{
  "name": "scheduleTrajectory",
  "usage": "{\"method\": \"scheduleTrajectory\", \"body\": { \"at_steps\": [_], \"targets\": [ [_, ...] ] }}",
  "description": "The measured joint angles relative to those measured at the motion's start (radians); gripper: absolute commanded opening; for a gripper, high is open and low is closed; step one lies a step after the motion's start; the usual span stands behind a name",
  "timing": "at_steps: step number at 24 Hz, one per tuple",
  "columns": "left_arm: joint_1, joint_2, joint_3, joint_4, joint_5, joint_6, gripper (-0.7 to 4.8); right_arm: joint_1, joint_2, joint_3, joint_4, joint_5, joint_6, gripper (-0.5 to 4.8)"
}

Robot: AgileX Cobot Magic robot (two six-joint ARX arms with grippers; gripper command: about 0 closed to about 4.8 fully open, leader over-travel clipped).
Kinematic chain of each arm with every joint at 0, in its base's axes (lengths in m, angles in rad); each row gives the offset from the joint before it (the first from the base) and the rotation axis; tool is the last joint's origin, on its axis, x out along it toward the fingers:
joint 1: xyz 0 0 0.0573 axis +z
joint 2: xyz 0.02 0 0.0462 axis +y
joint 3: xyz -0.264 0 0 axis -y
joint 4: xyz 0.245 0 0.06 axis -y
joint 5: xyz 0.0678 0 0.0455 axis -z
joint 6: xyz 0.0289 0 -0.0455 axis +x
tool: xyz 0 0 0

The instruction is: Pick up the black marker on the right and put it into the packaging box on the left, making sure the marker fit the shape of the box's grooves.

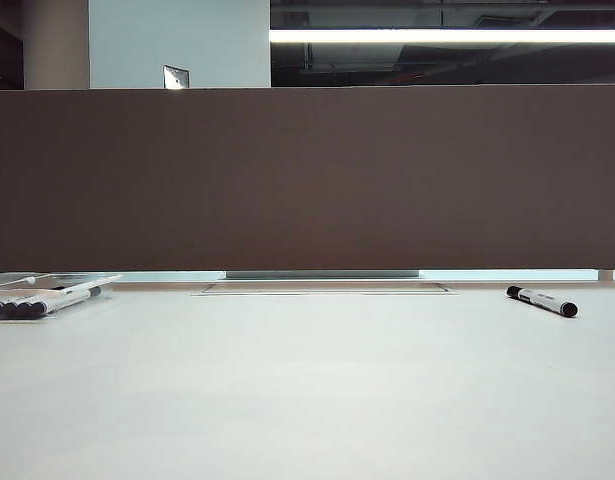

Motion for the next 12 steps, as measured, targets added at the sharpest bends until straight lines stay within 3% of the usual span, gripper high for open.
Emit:
{"method": "scheduleTrajectory", "body": {
  "at_steps": [12],
  "targets": [
    [0.0,0.0,0.0,0.0,0.0,0.0,-0.05,0.0,0.0,0.0,0.0,0.0,0.02,-0.05]
  ]
}}
